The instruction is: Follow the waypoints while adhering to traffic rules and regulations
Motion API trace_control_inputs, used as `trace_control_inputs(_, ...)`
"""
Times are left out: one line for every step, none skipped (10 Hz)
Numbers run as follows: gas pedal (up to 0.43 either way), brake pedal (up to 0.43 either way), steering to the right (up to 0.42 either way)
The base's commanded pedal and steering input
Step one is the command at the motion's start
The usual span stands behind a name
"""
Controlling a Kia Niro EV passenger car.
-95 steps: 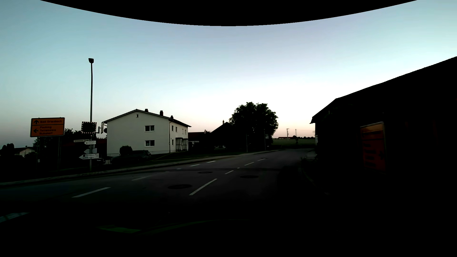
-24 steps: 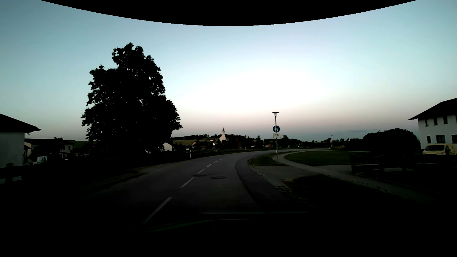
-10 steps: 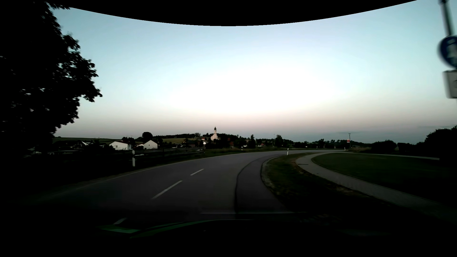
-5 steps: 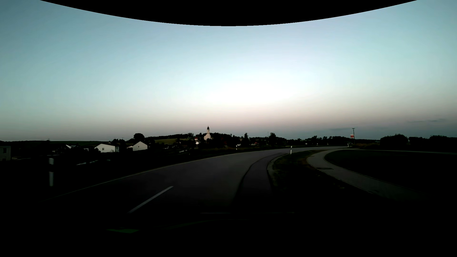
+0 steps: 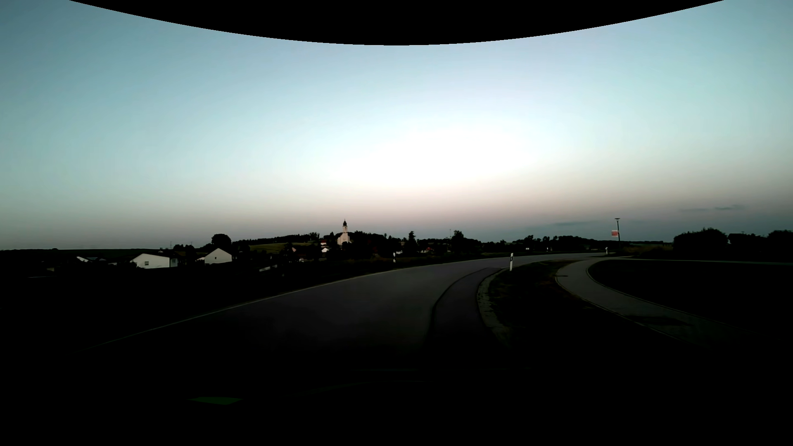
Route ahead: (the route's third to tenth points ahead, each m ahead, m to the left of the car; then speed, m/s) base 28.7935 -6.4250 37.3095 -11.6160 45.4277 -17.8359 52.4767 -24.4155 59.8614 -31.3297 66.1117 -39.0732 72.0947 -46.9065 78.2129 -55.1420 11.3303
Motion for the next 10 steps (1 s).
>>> trace_control_inputs(0.079, 0.000, 0.049)
trace_control_inputs(0.079, 0.000, 0.058)
trace_control_inputs(0.079, 0.000, 0.062)
trace_control_inputs(0.079, 0.000, 0.065)
trace_control_inputs(0.079, 0.000, 0.071)
trace_control_inputs(0.079, 0.000, 0.079)
trace_control_inputs(0.079, 0.000, 0.085)
trace_control_inputs(0.087, 0.000, 0.088)
trace_control_inputs(0.098, 0.000, 0.088)
trace_control_inputs(0.098, 0.000, 0.088)
